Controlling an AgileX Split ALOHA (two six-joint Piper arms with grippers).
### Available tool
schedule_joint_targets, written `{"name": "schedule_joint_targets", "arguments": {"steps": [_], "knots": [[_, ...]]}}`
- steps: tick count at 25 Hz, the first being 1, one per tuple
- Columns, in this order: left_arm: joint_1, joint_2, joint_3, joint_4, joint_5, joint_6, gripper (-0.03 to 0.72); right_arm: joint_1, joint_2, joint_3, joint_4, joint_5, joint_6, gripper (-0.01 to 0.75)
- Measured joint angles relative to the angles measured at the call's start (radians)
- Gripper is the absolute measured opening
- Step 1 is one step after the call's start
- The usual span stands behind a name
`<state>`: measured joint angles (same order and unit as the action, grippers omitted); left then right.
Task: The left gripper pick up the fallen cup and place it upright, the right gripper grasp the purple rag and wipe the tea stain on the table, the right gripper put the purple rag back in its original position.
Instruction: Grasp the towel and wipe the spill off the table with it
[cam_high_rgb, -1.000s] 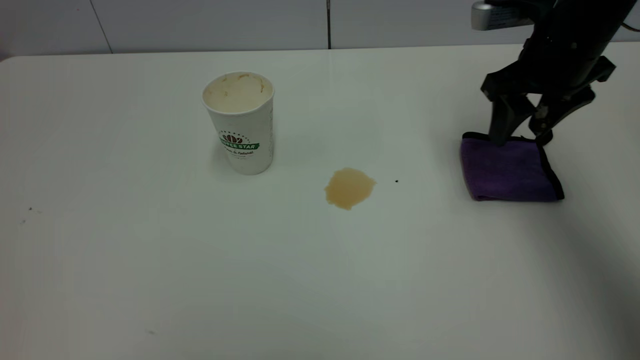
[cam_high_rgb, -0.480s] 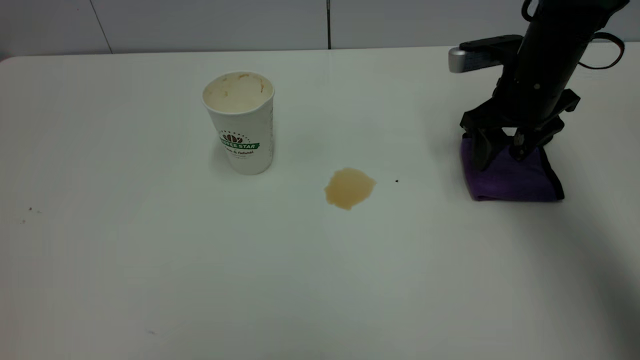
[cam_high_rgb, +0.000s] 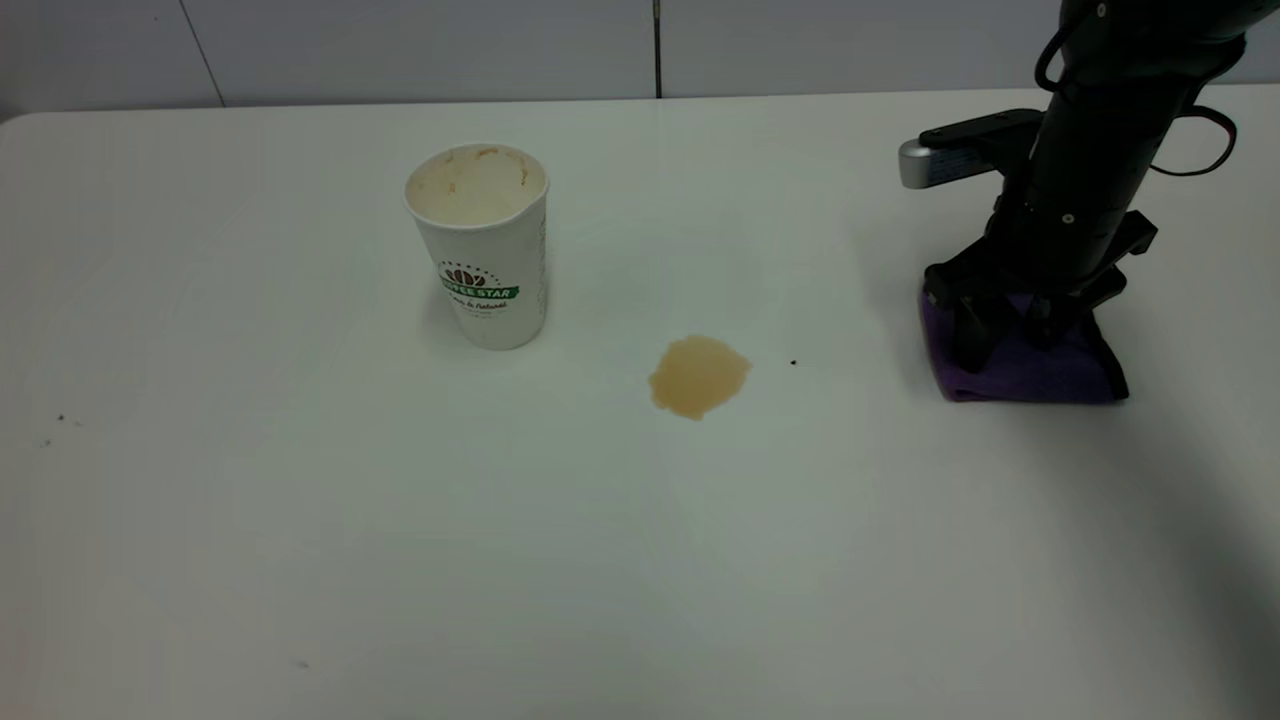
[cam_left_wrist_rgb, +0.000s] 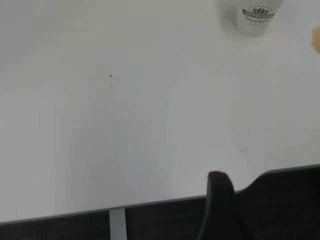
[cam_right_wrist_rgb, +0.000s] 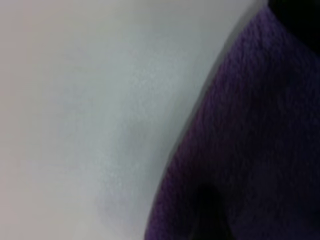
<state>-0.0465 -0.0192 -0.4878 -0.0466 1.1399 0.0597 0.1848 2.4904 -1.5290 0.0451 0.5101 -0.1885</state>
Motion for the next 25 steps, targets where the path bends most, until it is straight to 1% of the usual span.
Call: {"name": "schedule_joint_targets", "arguments": {"steps": [2, 3, 4, 9, 10, 11, 14, 18, 25], "knots": [[0.0, 0.0, 0.0, 0.0, 0.0, 0.0, 0.513, 0.0, 0.003, 0.0, 0.0, -0.001, 0.002, 0.517], [0.0, 0.0, 0.0, 0.0, 0.0, 0.0, 0.513, 0.0, 0.005, -0.001, 0.0, -0.001, 0.003, 0.484], [0.0, 0.0, 0.0, 0.0, 0.0, 0.0, 0.513, 0.0, 0.005, -0.003, 0.0, -0.001, 0.003, 0.435], [0.0, 0.0, 0.0, 0.0, 0.0, 0.0, 0.513, 0.0, 0.007, -0.008, 0.033, 0.0, -0.001, 0.098], [0.0, 0.0, 0.0, 0.0, 0.0, 0.0, 0.513, 0.0, 0.007, -0.008, 0.044, 0.0, -0.012, 0.07], [0.0, 0.0, 0.0, 0.0, 0.0, 0.0, 0.513, 0.0, 0.007, -0.009, 0.057, 0.0, -0.026, 0.056], [0.0, 0.0, 0.0, 0.0, 0.0, 0.0, 0.513, 0.012, 0.012, -0.027, 0.114, 0.005, -0.077, 0.051], [0.0, 0.0, 0.0, 0.001, 0.0, 0.0, 0.513, 0.072, 0.029, -0.082, 0.178, 0.005, -0.126, 0.05], [0.0, 0.0, 0.0, 0.001, 0.0, 0.001, 0.513, 0.173, 0.059, -0.193, 0.197, 0.017, -0.151, 0.05]]}}
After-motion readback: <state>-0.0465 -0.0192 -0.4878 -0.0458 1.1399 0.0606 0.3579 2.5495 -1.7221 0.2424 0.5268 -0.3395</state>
